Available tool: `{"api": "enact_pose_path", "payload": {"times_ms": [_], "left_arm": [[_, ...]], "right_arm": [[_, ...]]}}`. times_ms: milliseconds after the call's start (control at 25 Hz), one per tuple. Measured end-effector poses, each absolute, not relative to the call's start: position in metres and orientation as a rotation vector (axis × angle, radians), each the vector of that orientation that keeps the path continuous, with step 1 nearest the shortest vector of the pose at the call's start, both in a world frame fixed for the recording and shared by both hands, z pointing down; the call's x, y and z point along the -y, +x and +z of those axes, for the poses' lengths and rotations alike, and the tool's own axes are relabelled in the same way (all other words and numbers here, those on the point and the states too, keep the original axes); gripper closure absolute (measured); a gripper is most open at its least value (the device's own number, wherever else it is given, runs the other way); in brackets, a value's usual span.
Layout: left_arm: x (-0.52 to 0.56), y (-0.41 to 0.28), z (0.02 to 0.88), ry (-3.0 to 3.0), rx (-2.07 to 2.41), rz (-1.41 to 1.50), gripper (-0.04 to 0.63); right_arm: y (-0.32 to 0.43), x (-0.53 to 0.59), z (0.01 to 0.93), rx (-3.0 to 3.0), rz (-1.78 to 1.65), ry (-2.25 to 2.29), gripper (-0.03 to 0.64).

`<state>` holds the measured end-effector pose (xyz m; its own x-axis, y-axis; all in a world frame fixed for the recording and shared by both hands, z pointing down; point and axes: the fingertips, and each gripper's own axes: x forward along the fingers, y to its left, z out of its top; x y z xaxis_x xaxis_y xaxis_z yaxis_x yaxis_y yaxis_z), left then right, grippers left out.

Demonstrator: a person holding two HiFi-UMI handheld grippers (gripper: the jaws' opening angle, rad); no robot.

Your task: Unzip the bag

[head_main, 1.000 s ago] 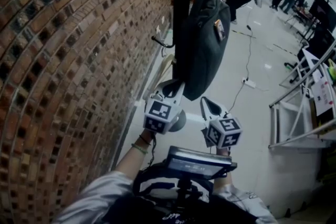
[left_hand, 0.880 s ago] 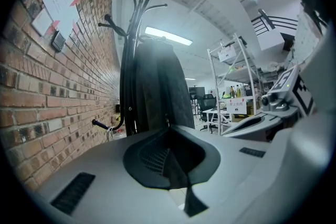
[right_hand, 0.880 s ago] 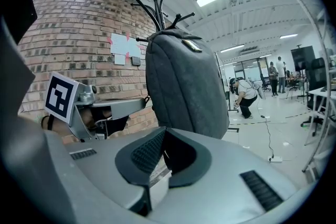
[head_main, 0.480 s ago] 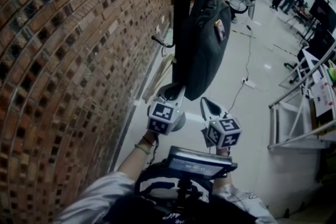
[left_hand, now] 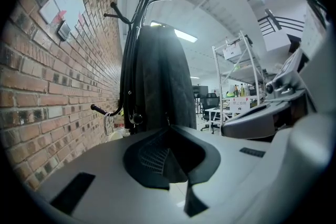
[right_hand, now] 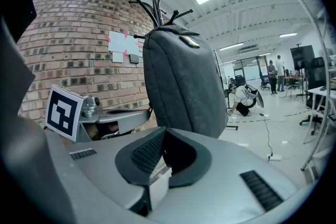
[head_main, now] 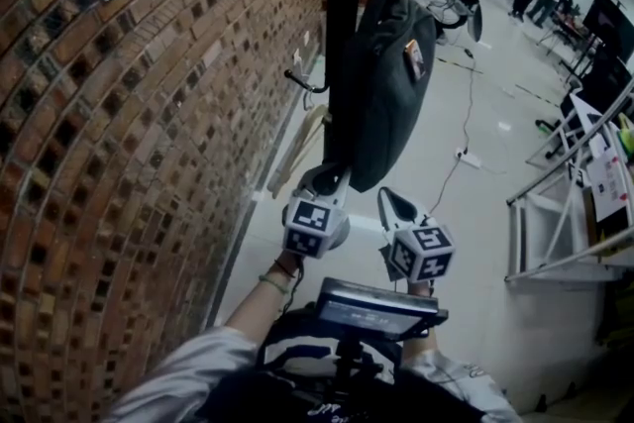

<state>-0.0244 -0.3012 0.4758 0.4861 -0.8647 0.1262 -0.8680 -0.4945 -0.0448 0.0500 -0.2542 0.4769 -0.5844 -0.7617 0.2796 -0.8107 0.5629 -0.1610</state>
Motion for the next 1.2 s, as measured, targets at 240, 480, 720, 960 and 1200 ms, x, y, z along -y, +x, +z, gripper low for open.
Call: {"api": "enact_pose_path", "payload": {"times_ms": [240, 480, 720, 960, 1200], "left_arm": [[0.303, -0.023, 0.480, 2.691, 1.594, 0.179, 0.592], [0.303, -0.022, 0.484, 2.677, 1.592, 0.142, 0.592], [0.301, -0.023, 0.484, 2.615, 1.497, 0.099, 0.588], [0.290, -0.026, 0.475, 2.599, 1.489, 0.069, 0.584], [0.272, -0.032, 0.456, 2.541, 1.453, -0.016, 0.571]], "right_arm": [[0.053, 0.257, 0.478, 2.616, 0.403, 1.340, 0.627], [0.050, 0.257, 0.478, 2.614, 0.415, 1.328, 0.627], [0.053, 0.260, 0.479, 2.577, 0.391, 1.387, 0.627], [0.053, 0.263, 0.478, 2.623, 0.478, 1.413, 0.628], [0.051, 0.261, 0.475, 2.648, 0.486, 1.399, 0.627]]}}
